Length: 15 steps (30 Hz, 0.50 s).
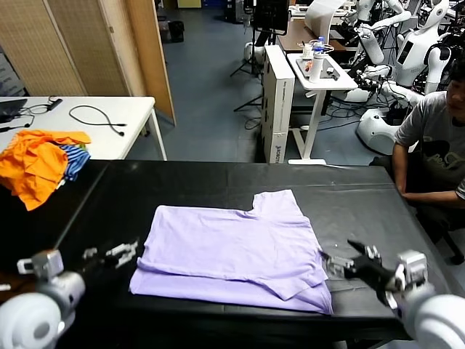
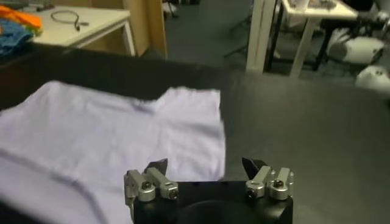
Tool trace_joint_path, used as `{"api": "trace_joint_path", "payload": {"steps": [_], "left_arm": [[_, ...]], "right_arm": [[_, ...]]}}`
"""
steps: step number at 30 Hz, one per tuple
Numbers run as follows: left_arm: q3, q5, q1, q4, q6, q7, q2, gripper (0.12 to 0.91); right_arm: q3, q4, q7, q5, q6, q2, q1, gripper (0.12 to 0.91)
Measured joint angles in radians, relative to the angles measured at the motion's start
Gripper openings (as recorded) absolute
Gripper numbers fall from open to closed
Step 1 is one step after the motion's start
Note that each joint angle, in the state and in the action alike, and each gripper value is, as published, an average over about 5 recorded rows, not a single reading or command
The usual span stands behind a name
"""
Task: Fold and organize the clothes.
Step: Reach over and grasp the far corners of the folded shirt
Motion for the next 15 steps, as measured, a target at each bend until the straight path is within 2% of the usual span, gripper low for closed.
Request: {"api": "trace_joint_path", "payload": {"steps": [7,11,15], "left_arm": [[0.092,-0.050,-0.193,0.151,0.000,0.003,0.063,0.907],[0.152,-0.030,-0.277,0.246,0.000,0.013,0.063,0.907],[0.219,0.018,-0.351,0.334,0.000,0.039,0.044,0.907]], "right_arm": [[-0.215,-0.166,0.000,-0.014,0.000,0.019,0.265,0.907],[-0.313,-0.256,-0.004,-0.034,0.000,0.044,0.383,0.907],[-0.392,-0.342,-0.006,-0.062,0.000,0.079,0.470,0.907]]}}
